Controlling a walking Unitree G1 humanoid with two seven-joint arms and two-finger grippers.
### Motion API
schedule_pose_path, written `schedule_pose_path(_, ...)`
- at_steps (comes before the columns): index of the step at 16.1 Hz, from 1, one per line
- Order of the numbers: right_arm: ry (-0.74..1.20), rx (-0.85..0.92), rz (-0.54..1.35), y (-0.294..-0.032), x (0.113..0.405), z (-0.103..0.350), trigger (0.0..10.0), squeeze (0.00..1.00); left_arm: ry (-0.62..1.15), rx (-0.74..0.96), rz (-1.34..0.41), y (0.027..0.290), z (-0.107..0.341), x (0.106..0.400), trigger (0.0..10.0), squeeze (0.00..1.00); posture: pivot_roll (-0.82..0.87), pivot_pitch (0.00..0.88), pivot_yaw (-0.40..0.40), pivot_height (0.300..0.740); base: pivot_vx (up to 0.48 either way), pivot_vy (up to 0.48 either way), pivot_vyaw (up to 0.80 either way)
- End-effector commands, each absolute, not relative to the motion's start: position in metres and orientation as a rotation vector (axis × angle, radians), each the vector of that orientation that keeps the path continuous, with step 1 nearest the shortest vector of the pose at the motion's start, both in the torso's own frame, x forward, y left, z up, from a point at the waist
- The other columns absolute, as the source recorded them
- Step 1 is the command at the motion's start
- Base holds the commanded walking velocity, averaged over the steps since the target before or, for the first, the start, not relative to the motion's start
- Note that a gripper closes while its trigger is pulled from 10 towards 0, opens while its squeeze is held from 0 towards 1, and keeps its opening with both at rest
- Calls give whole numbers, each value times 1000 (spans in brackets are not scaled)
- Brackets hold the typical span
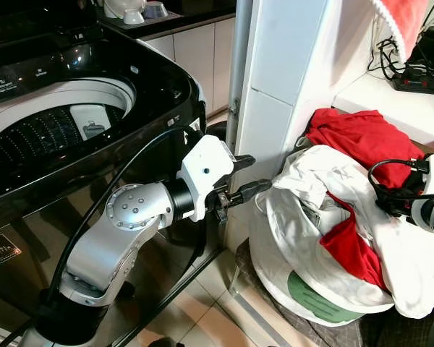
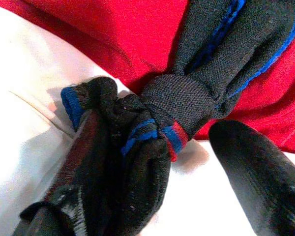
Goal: Clothes washing
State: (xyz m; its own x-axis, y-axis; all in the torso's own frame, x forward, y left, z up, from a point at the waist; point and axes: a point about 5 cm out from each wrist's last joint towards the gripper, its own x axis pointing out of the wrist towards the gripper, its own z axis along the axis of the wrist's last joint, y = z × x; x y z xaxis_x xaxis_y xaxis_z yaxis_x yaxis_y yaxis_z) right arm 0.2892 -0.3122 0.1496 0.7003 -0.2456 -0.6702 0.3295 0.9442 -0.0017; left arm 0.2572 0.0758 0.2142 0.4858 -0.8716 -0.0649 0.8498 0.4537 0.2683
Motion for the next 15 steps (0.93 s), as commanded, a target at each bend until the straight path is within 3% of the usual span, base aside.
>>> schedule_pose_path(1, 731, 130, -347, -317, 286, 147, 0, 0, -99, 298, -1088, 73, 218, 255, 10000, 0, -87, 0, -30, 740, 0, 0, 0)
schedule_pose_path(15, 627, 122, -337, -312, 292, 164, 0, 0, -120, 295, -1023, 75, 221, 268, 10000, 0, -101, 0, 16, 740, 0, 0, 0)
